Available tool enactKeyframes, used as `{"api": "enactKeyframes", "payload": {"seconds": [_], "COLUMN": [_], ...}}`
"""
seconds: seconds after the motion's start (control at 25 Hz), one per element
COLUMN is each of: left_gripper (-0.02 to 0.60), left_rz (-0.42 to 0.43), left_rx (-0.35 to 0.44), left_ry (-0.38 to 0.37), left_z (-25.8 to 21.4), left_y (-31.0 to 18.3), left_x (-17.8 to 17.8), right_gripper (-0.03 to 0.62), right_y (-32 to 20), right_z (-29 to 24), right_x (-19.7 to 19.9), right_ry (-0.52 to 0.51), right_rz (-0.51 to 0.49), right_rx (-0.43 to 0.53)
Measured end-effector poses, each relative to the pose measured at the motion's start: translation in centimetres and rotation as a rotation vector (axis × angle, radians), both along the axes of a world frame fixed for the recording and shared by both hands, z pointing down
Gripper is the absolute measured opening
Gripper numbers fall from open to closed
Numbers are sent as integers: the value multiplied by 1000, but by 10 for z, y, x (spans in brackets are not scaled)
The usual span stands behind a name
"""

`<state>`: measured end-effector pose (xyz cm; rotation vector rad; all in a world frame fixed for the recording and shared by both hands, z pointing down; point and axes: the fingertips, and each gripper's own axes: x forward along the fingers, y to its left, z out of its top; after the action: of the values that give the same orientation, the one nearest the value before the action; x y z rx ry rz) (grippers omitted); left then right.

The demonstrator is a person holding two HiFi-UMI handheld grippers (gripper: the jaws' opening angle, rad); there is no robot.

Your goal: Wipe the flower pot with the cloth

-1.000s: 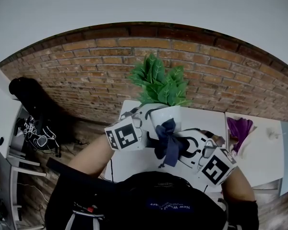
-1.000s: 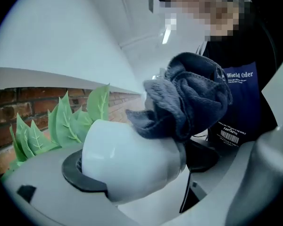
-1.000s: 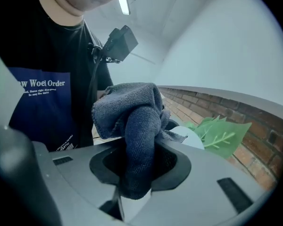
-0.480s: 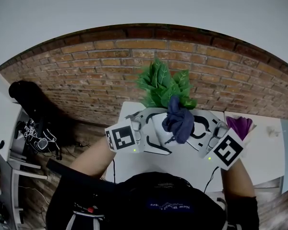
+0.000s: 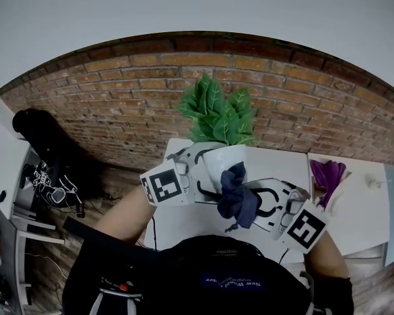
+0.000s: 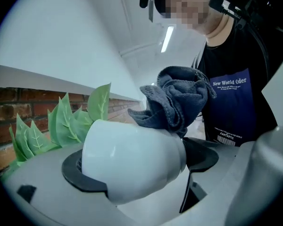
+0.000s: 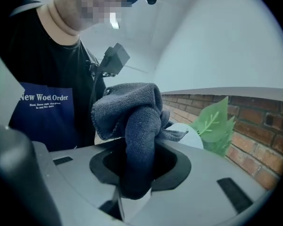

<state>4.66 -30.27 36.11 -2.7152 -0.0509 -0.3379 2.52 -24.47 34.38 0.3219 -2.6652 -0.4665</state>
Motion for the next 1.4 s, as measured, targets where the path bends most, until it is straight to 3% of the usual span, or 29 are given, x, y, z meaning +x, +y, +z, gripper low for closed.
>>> {"api": "enactKeyframes", "payload": {"seconds": [0.16, 0.32, 0.44, 0.6, 0.76, 1.0, 1.08, 1.16, 1.24, 1.4], "left_gripper": [517, 518, 517, 518, 518, 517, 517, 517, 517, 517], "left_rz": [10, 68, 100, 126, 94, 16, 25, 40, 68, 130], "left_rx": [-49, -60, -55, -35, -4, -138, -146, -152, -142, -136], "left_ry": [46, 90, 94, 61, 99, 183, 198, 208, 197, 183], "left_z": [-7, -17, -20, -16, -18, -28, -30, -32, -32, -29], "left_y": [-1, 17, 26, 31, 20, 9, 12, 12, 15, 29], "left_x": [-2, 0, 3, 3, -2, -4, -3, -5, -8, -11], "right_gripper": [104, 104, 104, 104, 104, 104, 104, 104, 104, 104], "right_y": [5, -30, -49, -50, -23, 20, 24, 14, -8, -50], "right_z": [-8, -43, -54, -58, -42, 2, -7, -33, -55, -62], "right_x": [-1, 14, 16, 10, 1, 8, 11, 19, 32, 29], "right_ry": [-9, -183, -206, -198, -162, -8, -106, -272, -365, -336], "right_rz": [-34, 123, 149, 124, 25, -94, -109, -62, 8, 124], "right_rx": [29, -21, -9, 21, -10, -24, -59, -133, -130, -62]}}
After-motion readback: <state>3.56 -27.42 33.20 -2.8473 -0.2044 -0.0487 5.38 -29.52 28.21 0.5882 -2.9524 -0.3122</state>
